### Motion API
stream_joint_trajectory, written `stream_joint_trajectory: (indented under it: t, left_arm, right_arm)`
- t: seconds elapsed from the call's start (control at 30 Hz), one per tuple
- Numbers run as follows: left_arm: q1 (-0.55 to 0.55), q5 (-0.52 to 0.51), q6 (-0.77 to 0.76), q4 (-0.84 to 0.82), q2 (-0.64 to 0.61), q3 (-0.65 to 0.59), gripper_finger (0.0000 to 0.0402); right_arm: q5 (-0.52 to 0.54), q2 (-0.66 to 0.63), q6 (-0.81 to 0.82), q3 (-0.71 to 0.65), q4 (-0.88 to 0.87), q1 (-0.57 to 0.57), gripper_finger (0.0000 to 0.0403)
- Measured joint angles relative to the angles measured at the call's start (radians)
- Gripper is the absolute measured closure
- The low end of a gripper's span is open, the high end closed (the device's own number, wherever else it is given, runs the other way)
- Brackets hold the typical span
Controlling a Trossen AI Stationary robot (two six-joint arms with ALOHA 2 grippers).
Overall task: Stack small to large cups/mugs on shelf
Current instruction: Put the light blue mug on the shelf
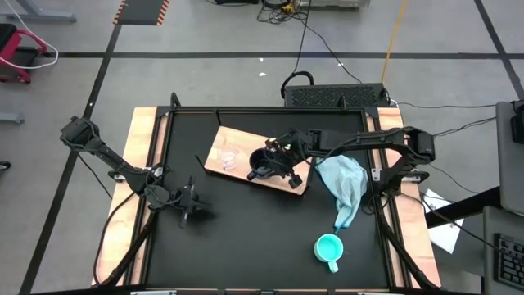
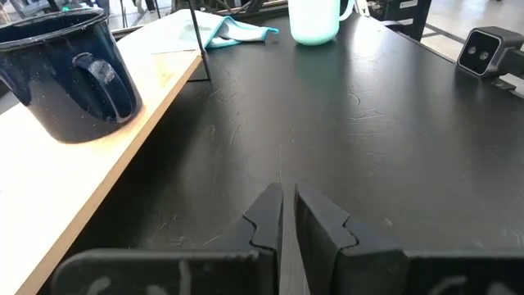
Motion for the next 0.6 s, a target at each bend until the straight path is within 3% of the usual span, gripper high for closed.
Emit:
stream_joint_trajectory:
  t: [0.2,0.4,0.6]
  left_arm:
    - [0.000,0.000,0.006,0.001,0.000,0.000,0.0364]
    - [0.000,-0.001,0.012,0.007,0.000,0.000,0.0364]
    - [0.000,-0.001,0.013,0.008,0.000,0.000,0.0364]
  right_arm:
    - [-0.001,-0.127,0.063,0.000,0.010,0.017,0.0301]
    - [0.000,-0.228,0.132,0.000,-0.017,0.036,0.0389]
    - [0.000,-0.334,0.162,0.000,-0.131,0.058,0.0401]
